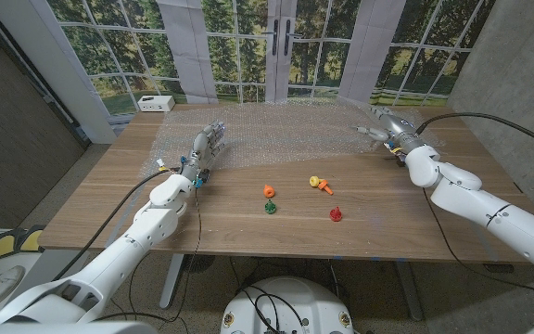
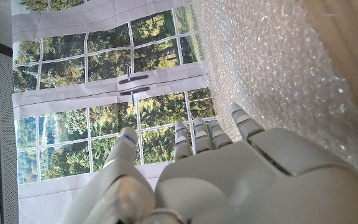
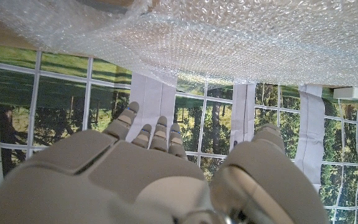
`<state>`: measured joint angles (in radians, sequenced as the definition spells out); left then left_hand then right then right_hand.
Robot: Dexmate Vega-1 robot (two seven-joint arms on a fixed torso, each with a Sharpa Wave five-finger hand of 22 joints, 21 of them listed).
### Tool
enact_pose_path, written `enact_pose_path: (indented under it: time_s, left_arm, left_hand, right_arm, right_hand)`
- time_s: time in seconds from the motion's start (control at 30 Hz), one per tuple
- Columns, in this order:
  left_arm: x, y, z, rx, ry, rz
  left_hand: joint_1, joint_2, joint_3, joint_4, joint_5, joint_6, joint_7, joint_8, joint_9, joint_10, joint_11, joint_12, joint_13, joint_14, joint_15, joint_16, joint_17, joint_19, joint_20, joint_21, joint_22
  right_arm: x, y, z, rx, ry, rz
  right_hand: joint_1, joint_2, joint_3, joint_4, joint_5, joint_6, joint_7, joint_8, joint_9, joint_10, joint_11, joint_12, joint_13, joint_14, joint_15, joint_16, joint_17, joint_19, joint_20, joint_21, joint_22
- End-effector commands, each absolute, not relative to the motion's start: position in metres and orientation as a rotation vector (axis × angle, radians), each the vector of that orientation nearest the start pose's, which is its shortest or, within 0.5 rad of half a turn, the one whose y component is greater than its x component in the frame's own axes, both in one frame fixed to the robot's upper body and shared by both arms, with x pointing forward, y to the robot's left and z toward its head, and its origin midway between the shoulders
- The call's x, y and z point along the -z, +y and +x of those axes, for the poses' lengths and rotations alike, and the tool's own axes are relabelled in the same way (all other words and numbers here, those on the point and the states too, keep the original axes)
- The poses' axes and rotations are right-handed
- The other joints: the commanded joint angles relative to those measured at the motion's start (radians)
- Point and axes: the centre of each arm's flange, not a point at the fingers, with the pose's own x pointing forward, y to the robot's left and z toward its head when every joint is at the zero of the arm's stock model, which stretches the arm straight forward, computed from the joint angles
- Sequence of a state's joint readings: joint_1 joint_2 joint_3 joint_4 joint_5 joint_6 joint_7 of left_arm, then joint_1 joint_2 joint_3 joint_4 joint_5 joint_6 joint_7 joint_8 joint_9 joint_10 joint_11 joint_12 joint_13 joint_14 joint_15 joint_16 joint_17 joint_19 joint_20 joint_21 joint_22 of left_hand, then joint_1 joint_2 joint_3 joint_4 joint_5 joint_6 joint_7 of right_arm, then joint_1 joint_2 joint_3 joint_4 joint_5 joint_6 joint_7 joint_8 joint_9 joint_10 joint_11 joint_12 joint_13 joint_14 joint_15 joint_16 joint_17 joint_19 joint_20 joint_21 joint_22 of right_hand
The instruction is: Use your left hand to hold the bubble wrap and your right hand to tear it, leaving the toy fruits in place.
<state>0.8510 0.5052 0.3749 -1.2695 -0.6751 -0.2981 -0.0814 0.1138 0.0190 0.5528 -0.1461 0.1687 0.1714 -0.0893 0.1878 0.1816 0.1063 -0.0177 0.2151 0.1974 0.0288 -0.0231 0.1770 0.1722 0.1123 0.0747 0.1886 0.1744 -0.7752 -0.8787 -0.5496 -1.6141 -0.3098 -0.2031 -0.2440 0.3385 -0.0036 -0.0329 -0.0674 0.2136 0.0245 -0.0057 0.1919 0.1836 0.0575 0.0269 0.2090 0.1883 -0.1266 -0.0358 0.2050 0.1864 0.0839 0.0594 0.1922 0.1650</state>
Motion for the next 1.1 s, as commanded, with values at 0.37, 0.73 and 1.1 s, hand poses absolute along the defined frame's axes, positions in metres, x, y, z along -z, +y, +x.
enact_pose_path:
  time_s: [0.37, 0.73, 1.1]
  left_arm:
    - [0.0466, 0.2848, 0.6541, 0.246, -0.562, -0.057]
    - [0.0486, 0.287, 0.6524, 0.251, -0.561, -0.059]
    - [0.0505, 0.287, 0.6511, 0.258, -0.56, -0.058]
  left_hand:
    - [0.011, 0.002, -0.002, -0.002, 0.004, 0.013, 0.002, 0.004, 0.003, 0.011, 0.0, 0.009, 0.004, 0.012, -0.003, 0.008, 0.003, 0.003, -0.005, 0.007, 0.002]
    - [0.012, 0.001, -0.002, -0.002, 0.004, 0.017, 0.003, 0.005, 0.003, 0.013, -0.002, 0.009, 0.004, 0.012, -0.003, 0.007, 0.003, 0.003, -0.005, 0.007, 0.002]
    - [0.012, 0.001, -0.003, -0.002, 0.004, 0.02, 0.001, 0.005, 0.003, 0.014, -0.002, 0.009, 0.004, 0.015, 0.0, 0.008, 0.003, 0.004, -0.005, 0.007, 0.002]
  right_arm:
    - [-0.0273, -0.3389, 0.6288, 0.245, -0.521, -1.276]
    - [-0.0286, -0.3367, 0.6286, 0.24, -0.52, -1.299]
    - [-0.0354, -0.3419, 0.631, 0.232, -0.522, -1.338]
  right_hand:
    - [-0.004, 0.002, -0.004, -0.006, -0.002, -0.003, 0.006, -0.001, 0.005, 0.011, -0.01, 0.005, 0.005, 0.006, -0.019, -0.004, 0.001, 0.008, -0.004, -0.003, 0.003]
    - [-0.002, 0.003, -0.004, -0.008, -0.001, -0.007, 0.004, -0.001, 0.005, 0.01, -0.017, 0.002, 0.005, 0.004, -0.023, -0.006, 0.0, 0.004, -0.004, -0.005, 0.003]
    - [0.001, 0.007, -0.003, -0.01, -0.001, -0.014, -0.005, -0.002, 0.005, -0.004, -0.034, -0.006, 0.006, -0.002, -0.028, -0.009, 0.0, -0.001, -0.009, -0.007, 0.003]
